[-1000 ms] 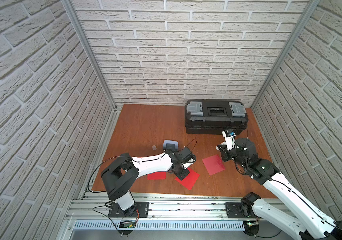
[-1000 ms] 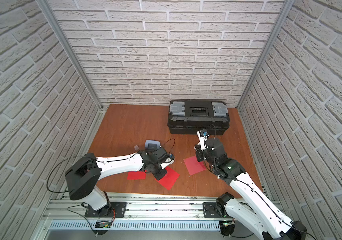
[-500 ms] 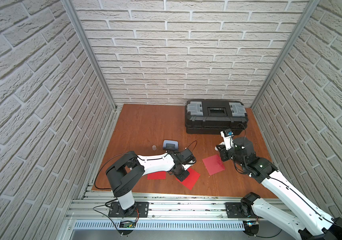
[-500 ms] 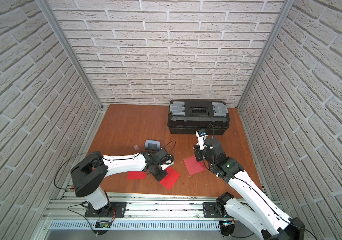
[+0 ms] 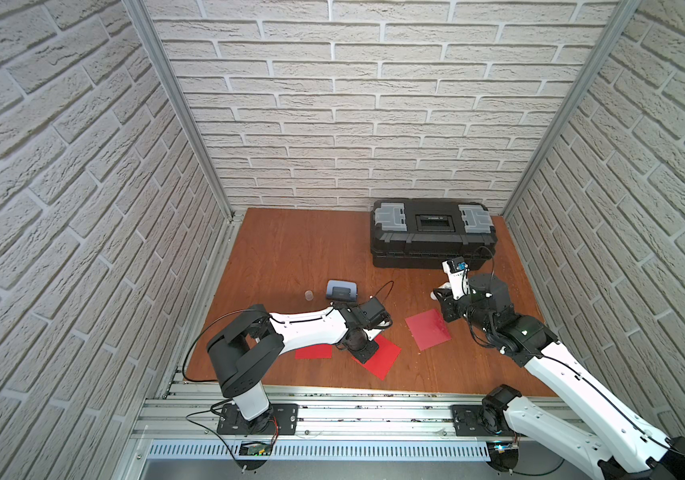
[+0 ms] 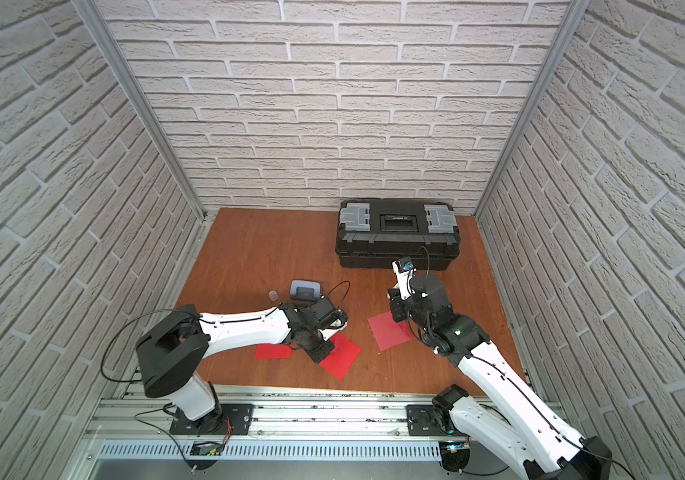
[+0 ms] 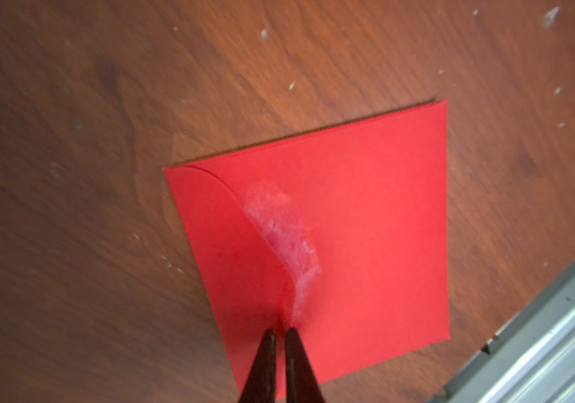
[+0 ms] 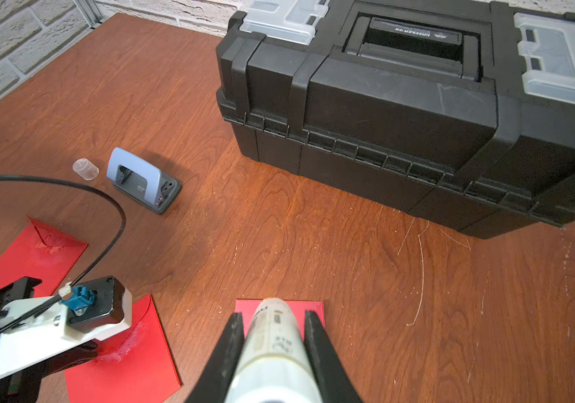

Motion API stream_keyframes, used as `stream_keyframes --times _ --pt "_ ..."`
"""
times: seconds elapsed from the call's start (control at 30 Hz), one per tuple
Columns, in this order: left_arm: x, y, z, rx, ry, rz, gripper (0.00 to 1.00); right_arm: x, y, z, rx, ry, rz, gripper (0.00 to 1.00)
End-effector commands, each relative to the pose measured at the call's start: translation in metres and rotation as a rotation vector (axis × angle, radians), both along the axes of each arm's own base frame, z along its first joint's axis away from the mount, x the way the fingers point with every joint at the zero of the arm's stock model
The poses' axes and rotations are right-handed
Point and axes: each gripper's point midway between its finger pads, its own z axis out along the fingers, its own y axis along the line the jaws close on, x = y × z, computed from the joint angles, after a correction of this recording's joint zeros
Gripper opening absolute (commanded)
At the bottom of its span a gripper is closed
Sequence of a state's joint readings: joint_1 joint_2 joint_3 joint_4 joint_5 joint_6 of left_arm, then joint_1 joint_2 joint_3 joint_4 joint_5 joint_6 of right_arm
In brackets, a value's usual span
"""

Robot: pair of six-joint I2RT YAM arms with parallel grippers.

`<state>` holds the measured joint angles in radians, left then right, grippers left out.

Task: Seal the envelope with a glue stick
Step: Seal the envelope at the center of the board.

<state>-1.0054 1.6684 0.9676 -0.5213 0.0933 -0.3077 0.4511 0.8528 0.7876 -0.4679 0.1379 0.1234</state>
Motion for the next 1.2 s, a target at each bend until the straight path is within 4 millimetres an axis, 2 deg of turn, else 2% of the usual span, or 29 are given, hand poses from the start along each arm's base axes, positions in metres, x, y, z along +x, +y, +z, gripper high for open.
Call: stream_keyframes --times 0.0,0.37,0.5,0.83,1.03,1.17 --pt "-0.003 0.007 -0.001 0.013 0.002 0.025 0.11 0.005 0.0 0.021 0.031 -0.062 -0.009 0.03" --pt "-0.024 0.026 -0.04 0.109 0.118 0.041 0.09 0.004 -0.001 0.019 0.022 -0.054 -0.01 0.03" --pt "-0.016 0.02 -0.028 0.08 0.084 0.031 0.1 0.004 -0.001 0.021 0.023 -0.057 -0.01 0.03" --pt "0.023 -0.011 0.021 -0.053 -0.042 0.058 0.13 0.003 -0.002 0.024 0.031 -0.067 -0.015 0.03" --pt "0.045 -0.026 0.024 -0.098 -0.067 0.099 0.13 0.003 -0.001 0.024 0.044 -0.067 -0.013 0.03" --pt "0.05 -0.03 0.02 -0.087 -0.073 0.099 0.13 0.004 0.0 0.026 0.043 -0.073 -0.011 0.03"
